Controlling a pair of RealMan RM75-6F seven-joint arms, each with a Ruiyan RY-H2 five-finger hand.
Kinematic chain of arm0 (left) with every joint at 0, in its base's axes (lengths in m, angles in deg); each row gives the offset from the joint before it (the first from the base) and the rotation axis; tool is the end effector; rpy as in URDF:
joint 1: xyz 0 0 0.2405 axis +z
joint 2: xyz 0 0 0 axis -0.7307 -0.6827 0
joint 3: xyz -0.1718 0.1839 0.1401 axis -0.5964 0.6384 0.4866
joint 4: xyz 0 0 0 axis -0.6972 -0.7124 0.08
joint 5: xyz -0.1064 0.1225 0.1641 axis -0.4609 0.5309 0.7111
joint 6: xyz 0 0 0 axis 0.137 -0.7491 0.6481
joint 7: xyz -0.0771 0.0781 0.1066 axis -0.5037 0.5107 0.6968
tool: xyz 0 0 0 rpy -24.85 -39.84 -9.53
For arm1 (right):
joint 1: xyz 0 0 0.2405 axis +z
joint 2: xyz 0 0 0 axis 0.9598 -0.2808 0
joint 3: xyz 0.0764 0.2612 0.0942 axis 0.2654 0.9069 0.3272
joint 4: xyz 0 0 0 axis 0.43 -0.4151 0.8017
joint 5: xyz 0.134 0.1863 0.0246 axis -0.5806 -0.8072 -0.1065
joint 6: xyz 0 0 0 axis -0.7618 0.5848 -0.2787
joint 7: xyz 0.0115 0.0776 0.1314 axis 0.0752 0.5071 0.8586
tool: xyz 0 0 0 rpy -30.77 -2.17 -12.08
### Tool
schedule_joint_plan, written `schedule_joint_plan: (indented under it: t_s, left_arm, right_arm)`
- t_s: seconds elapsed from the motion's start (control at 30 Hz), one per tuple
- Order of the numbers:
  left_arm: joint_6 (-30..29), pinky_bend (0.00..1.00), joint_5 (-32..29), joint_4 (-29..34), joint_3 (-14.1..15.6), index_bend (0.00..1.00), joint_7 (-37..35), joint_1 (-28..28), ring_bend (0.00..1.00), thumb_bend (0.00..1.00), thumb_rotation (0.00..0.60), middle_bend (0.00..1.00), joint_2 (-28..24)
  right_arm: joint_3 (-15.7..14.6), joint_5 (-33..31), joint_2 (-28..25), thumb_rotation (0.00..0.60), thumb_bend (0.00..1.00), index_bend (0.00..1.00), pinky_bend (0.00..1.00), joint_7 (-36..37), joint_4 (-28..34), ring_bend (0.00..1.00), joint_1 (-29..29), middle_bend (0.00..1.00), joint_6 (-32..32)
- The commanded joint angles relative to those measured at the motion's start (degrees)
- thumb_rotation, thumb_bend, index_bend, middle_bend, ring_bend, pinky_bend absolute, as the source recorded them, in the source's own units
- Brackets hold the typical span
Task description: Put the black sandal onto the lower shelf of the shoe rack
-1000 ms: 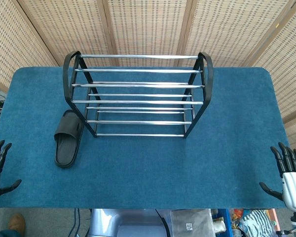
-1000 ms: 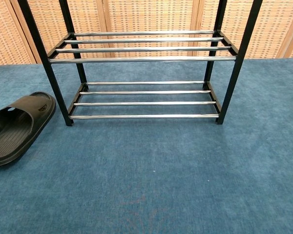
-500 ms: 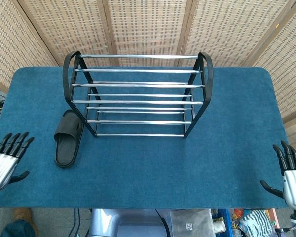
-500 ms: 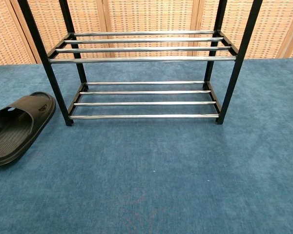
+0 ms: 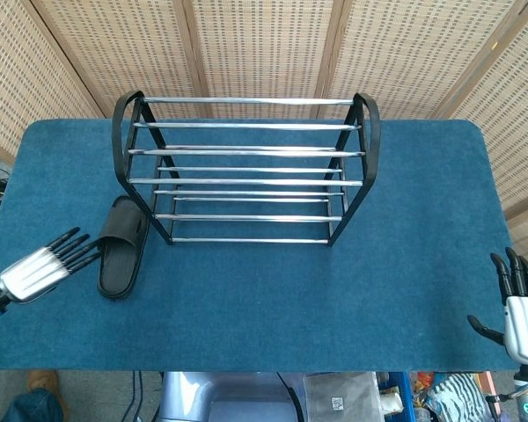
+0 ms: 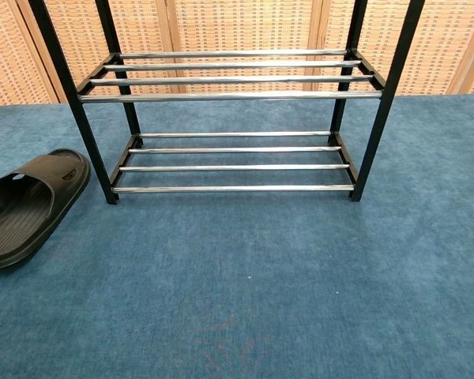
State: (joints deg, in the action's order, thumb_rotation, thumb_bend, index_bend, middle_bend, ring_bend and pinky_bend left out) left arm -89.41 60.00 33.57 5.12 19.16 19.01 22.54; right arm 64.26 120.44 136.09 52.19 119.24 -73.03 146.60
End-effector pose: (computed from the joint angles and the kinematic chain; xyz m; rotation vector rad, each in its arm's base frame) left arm -0.4022 0.3299 0.1312 -2.3455 -0.0040 -0.5254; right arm -0.3431 -0.1801 0.1635 1.2514 -0.8222 0.8464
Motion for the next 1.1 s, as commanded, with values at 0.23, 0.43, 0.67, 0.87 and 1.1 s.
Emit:
schedule_joint_plan:
  t_s: [0.23, 0.43, 0.67, 0.87, 1.1]
  left_arm:
    - [-0.4, 0.0, 5.0, -9.6, 7.9, 0.0, -0.6, -7.8, 0.0, 0.12, 0.6, 0.0, 6.0]
    - [2.5, 0.0, 5.3, -10.7, 10.4, 0.0, 1.2, -9.8, 0.0, 0.12, 0.6, 0.0, 7.2]
    - [4.8, 0.0, 5.0, -10.7, 12.5, 0.0, 1.0, -11.3, 0.0, 0.12, 0.6, 0.0, 8.2]
    - [6.1, 0.0, 4.3, -10.7, 13.6, 0.0, 1.4, -12.3, 0.0, 0.12, 0.6, 0.0, 9.0]
    - [7.8, 0.0, 4.4, -10.9, 14.9, 0.0, 1.7, -13.1, 0.0, 0.12, 0.6, 0.0, 10.2]
  right_arm:
    - [0.8, -2.7, 0.2, 0.6, 0.0, 0.0, 0.0, -0.8, 0.0, 0.0, 0.7, 0.0, -1.8]
    - [1.4, -4.3, 0.3, 0.6, 0.0, 0.0, 0.0, -0.6, -0.2, 0.0, 1.0, 0.0, -2.5]
    - [2.0, -5.3, -0.1, 0.6, 0.0, 0.0, 0.0, 0.5, -0.5, 0.0, 1.2, 0.0, -3.0]
    - [2.3, -6.0, -0.5, 0.6, 0.0, 0.0, 0.0, 1.2, -0.5, 0.0, 1.3, 0.0, -3.2]
    - [2.3, -6.2, -0.8, 0.6, 0.0, 0.0, 0.0, 1.9, -0.3, 0.0, 1.3, 0.0, -3.4]
